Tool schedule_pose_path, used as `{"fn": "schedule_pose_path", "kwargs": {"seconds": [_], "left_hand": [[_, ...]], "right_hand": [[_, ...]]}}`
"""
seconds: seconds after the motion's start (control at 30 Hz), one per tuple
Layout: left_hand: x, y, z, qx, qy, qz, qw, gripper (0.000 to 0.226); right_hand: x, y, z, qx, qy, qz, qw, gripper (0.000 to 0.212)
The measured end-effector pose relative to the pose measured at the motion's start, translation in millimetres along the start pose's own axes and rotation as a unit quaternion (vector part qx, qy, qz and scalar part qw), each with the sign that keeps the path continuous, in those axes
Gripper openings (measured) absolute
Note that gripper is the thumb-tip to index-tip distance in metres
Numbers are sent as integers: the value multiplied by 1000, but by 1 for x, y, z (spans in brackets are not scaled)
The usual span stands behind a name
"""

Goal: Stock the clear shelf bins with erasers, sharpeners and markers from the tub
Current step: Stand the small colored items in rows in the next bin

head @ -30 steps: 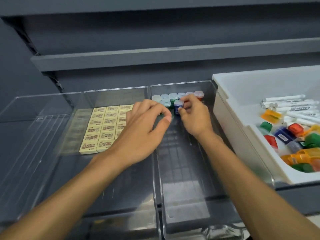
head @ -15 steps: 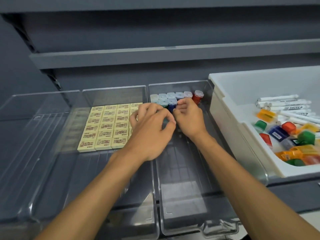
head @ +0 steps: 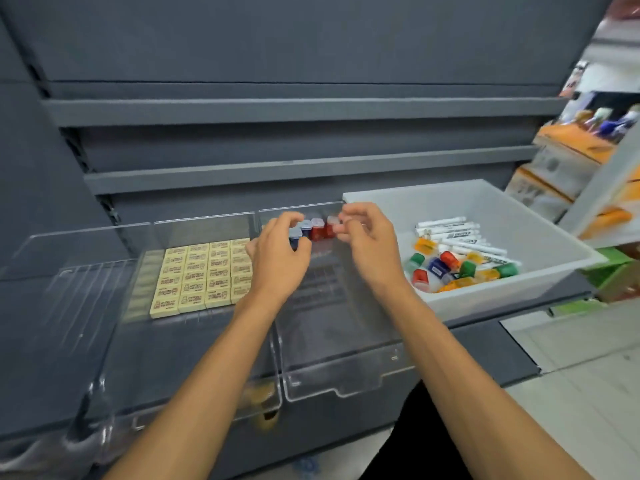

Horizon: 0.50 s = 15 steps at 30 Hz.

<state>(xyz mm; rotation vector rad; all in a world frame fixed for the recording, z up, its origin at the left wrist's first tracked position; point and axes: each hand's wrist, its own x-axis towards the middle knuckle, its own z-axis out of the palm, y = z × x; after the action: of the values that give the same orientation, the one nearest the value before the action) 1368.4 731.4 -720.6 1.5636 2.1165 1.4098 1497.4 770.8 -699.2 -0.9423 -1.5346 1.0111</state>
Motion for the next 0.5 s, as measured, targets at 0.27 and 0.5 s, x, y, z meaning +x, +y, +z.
{"fn": "schedule_pose_path", "kwargs": {"seconds": [0.27, 0.5], "left_hand": [[9, 87, 9, 5, -115, 73, 991, 35], [3, 126, 46, 52, -214, 134, 966, 36]], "right_hand": [[20, -15, -118, -382, -11, 64, 922, 37], [25, 2, -182, -470, -56, 123, 872, 48]]}}
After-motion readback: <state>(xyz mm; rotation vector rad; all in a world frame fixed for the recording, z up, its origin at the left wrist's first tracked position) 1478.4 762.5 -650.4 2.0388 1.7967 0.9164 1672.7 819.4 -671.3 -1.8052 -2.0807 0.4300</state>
